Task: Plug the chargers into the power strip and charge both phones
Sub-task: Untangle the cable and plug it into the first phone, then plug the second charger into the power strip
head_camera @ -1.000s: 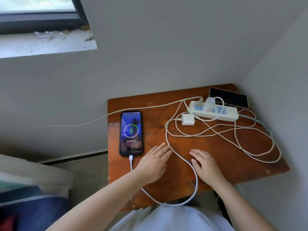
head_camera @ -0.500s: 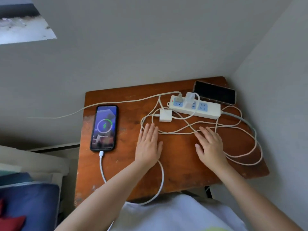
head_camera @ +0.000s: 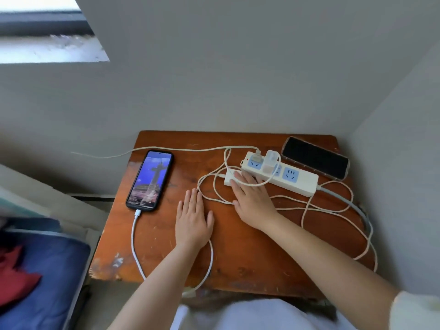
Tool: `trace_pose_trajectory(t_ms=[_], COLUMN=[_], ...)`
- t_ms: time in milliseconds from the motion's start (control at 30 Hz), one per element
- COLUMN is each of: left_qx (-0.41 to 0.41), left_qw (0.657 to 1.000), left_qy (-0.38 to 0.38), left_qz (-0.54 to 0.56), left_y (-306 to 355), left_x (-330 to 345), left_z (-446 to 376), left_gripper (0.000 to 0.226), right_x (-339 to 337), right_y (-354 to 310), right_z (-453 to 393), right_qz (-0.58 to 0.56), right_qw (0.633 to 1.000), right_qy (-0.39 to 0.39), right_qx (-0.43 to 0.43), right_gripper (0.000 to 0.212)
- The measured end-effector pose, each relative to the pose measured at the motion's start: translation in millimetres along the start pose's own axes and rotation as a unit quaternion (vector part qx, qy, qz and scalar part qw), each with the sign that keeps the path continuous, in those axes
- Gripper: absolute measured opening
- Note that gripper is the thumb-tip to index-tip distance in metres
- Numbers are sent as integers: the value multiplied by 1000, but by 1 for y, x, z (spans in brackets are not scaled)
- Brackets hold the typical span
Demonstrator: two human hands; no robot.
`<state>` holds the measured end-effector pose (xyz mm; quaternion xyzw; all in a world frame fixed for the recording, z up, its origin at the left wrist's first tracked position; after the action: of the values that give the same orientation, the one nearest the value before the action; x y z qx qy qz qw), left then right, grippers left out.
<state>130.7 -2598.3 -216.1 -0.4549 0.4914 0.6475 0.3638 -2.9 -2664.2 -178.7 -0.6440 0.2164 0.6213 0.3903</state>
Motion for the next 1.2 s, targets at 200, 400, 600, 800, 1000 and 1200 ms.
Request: trace_pose_trajectory(t_ms=[200,400,600,800,1000,1200], left_qx=[7,-1,-3,-7,73,63], left_qw=[999,998,999,999,996,992], left_qy=[23,25,12,-1,-26,-48], left_qz=[45,63,41,39,51,99], left_y=[0,-2,-1,1,10,25], left_x=[-5,-7,-3,-4,-7,-10], left_z=[0,1,-2,-2,3,11], left_gripper=[50,46,48,52,42,19], right_x=[0,-4,-1,1,3,-7], right_y=[-4,-4,20,24,20,22], right_z=[-7,44,76,61,66,90], right_qz=[7,14,30,22,-89,-52], right_qw=[999,1000,998,997,995,995], right_qy=[21,17,-26,-64,-26,71], right_qx=[48,20,44,36,-25,-55], right_gripper=[49,38,52,42,46,38])
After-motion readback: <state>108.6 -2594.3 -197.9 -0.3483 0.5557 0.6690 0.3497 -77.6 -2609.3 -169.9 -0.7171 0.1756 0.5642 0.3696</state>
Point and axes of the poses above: each hand's wrist, its own z-axis away from the middle knuckle, its own x-axis out of the palm, y = z × x, the point moved 5 cm from there along -z, towards the middle knuckle, and after that the axes turned 3 degrees about -y, right-handed, at the moved point
